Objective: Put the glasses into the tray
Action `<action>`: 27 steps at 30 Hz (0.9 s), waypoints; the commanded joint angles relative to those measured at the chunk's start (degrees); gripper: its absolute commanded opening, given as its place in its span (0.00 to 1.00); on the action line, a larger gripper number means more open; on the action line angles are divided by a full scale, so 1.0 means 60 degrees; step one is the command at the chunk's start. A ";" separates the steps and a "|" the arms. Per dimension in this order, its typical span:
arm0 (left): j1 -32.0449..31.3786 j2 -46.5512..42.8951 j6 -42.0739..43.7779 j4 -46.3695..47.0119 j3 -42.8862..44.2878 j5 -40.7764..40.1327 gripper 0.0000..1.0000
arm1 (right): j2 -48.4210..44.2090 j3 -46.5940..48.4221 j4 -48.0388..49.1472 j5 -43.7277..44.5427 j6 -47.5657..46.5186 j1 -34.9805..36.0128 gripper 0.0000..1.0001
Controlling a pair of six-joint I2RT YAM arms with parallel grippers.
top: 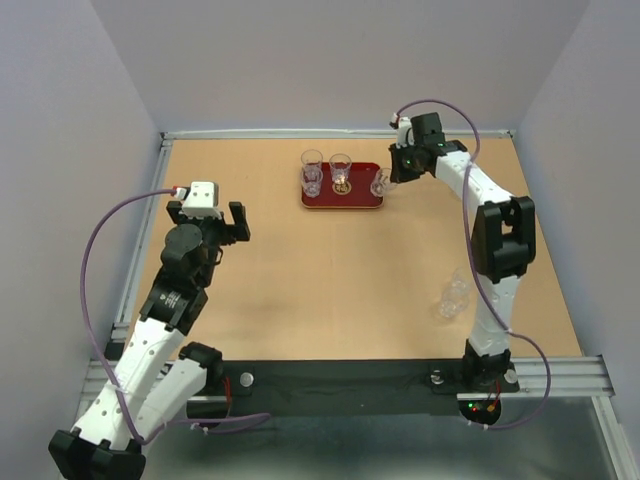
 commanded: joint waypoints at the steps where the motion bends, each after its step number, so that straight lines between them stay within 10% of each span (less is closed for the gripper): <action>1: 0.0064 0.0013 0.0200 0.0487 -0.0059 -0.0212 0.98 | 0.1040 0.1790 0.0366 0.0553 0.1373 0.0199 0.01; 27: 0.0181 0.0321 0.0229 0.0531 -0.0045 -0.0183 0.98 | 0.4341 0.5443 0.0425 0.1682 0.1934 0.0858 0.11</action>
